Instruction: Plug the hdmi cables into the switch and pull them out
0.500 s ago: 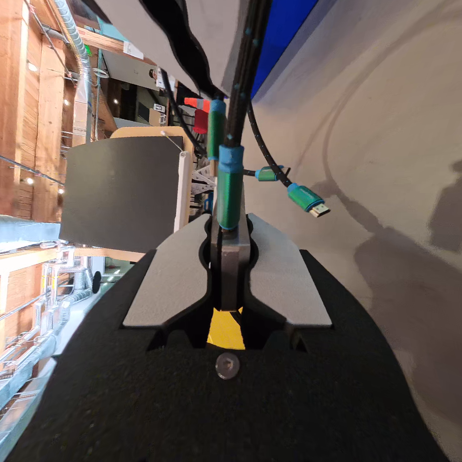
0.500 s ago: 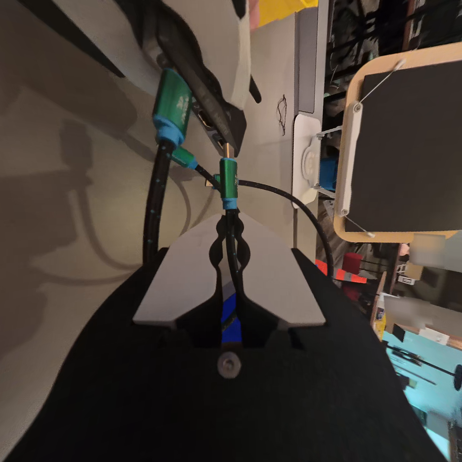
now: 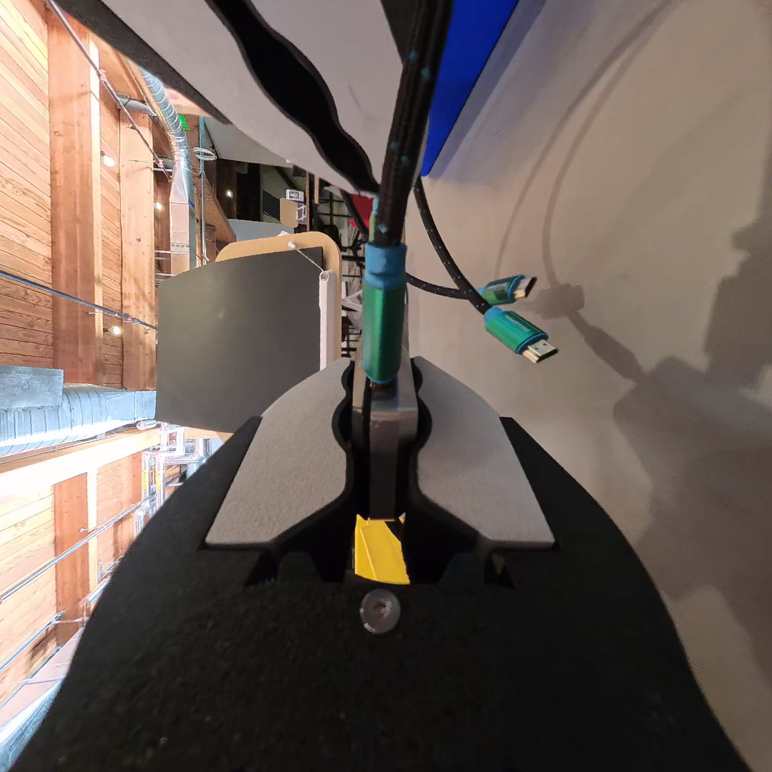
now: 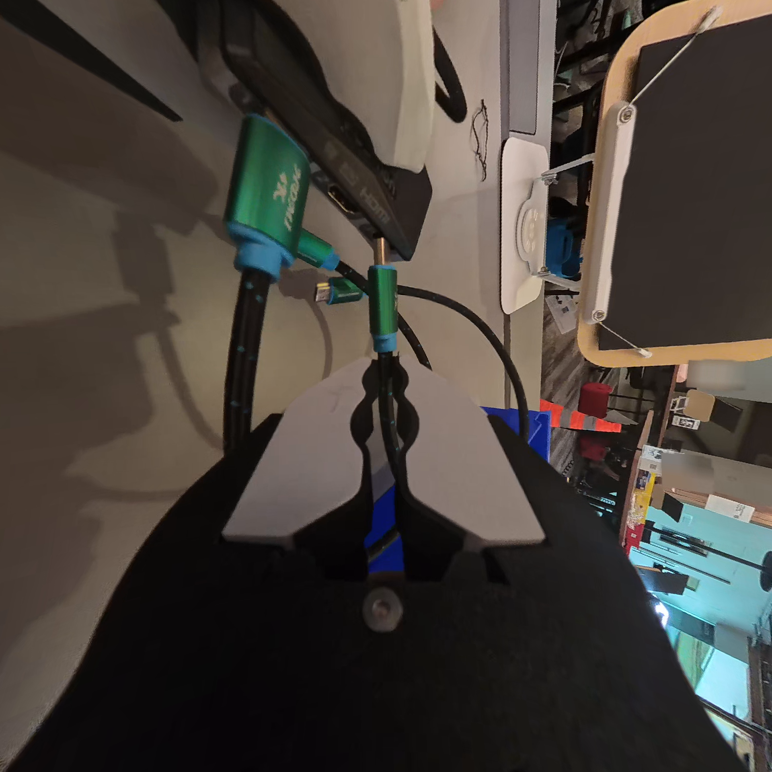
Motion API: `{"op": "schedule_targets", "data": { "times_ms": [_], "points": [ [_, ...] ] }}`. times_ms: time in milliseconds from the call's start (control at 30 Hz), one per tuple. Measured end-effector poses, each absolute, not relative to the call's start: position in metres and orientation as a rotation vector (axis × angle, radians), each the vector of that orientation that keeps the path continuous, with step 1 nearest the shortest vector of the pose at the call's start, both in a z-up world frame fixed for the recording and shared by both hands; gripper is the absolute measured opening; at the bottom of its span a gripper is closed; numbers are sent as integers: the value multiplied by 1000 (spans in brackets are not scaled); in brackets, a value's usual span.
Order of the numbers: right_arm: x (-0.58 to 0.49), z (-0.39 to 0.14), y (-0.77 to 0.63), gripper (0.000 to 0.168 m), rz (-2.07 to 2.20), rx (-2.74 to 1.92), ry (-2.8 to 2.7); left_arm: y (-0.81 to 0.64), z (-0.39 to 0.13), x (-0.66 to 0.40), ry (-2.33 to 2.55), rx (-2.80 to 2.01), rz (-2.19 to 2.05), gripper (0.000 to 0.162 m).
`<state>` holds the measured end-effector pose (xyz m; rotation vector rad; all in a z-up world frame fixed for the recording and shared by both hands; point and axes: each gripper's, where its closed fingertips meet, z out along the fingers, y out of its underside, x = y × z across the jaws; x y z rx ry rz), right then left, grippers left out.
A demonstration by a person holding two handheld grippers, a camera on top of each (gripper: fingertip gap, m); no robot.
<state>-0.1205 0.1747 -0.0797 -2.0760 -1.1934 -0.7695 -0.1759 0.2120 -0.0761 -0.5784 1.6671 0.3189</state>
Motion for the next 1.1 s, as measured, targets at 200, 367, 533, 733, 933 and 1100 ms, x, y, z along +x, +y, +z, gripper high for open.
{"op": "schedule_targets", "data": {
  "times_ms": [200,367,533,733,933,1100],
  "points": [
    [-120,-78,177,6,-879,-2016,-1269,214,-79,-176,1665,-590,358,22],
    [-125,-79,178,6,-911,-1947,-1330,218,-85,-175,1667,-602,392,22],
    [-123,-83,180,6,-821,-1958,-1303,217,-86,-173,1662,-616,379,22],
    [-125,-95,176,6,-350,-2153,-1107,215,-84,-170,1646,-630,361,22],
    [-120,-94,176,6,-280,-2197,-1078,212,-87,-167,1664,-627,373,23],
    [-108,-87,185,5,-890,-1931,-1383,212,-92,-166,1689,-618,411,23]
  ]
}}
